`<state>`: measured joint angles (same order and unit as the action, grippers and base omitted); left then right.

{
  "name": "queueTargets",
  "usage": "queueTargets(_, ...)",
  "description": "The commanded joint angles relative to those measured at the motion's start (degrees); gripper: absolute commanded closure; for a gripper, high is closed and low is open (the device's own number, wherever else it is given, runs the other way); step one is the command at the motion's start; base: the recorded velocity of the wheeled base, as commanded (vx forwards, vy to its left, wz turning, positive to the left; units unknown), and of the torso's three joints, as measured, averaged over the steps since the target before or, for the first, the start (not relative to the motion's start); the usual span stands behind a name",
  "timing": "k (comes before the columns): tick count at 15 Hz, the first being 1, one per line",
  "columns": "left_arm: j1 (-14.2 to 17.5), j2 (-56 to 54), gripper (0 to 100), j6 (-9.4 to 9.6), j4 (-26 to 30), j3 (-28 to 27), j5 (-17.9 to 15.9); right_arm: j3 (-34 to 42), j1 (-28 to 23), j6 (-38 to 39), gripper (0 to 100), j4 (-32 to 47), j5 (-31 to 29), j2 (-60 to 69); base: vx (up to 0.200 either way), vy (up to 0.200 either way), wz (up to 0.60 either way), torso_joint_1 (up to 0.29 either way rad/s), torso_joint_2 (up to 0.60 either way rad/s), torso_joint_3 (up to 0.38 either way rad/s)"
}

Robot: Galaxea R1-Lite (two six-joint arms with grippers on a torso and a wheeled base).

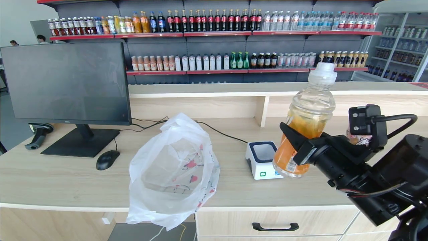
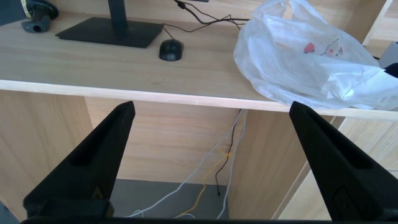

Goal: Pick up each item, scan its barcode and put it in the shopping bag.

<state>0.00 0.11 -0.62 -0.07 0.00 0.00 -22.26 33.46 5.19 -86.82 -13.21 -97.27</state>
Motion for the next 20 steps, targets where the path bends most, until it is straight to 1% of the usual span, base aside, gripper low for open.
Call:
queueTargets(1,0.0,0.0,0,0.01,0.0,0.0,0.0,0.6,-2.1,-1.1,100,-0.2,-0.1,-0.9,0.0,0.0,0.0,0.0,0.0,0.0)
queueTargets(3,0.0,0.0,0,0.01,0.0,0.0,0.0,-2.5,-5.2,-3.9,100,-1.9,0.2,-2.3,0.0,0.0,0.0,0.0,0.0,0.0)
queueTargets(5,0.0,0.0,0,-0.08,0.0,0.0,0.0,-3.0,-7.0,-6.1,100,-3.2,3.3,-4.9,0.0,0.0,0.0,0.0,0.0,0.0)
queueTargets(6,0.0,0.0,0,-0.08,0.0,0.0,0.0,-3.0,-7.4,-6.9,100,-3.2,4.3,-4.9,0.0,0.0,0.0,0.0,0.0,0.0)
queueTargets(10,0.0,0.0,0,-0.17,0.0,0.0,0.0,-5.9,-7.3,-6.7,100,-3.2,4.3,-5.1,0.0,0.0,0.0,0.0,0.0,0.0)
queueTargets(12,0.0,0.0,0,-0.17,0.0,0.0,0.0,-6.4,-8.9,-6.7,100,-3.2,4.3,-5.7,0.0,0.2,0.0,-0.002,0.0,0.005)
queueTargets(15,0.0,0.0,0,-0.17,0.0,0.0,0.0,-10.4,-8.8,-6.7,100,-3.2,4.3,-7.5,0.0,0.2,0.0,0.004,0.01,-0.002)
queueTargets(18,0.0,0.0,0,-0.17,0.0,0.0,0.0,-10.0,-8.9,-6.6,100,-3.2,4.3,-7.1,0.0,0.2,0.0,0.004,0.0,-0.002)
queueTargets(20,0.0,0.0,0,-0.17,0.0,0.0,0.0,-9.8,-8.9,-6.6,100,-3.2,4.3,-7.0,0.0,0.0,0.0,0.0,0.0,0.0)
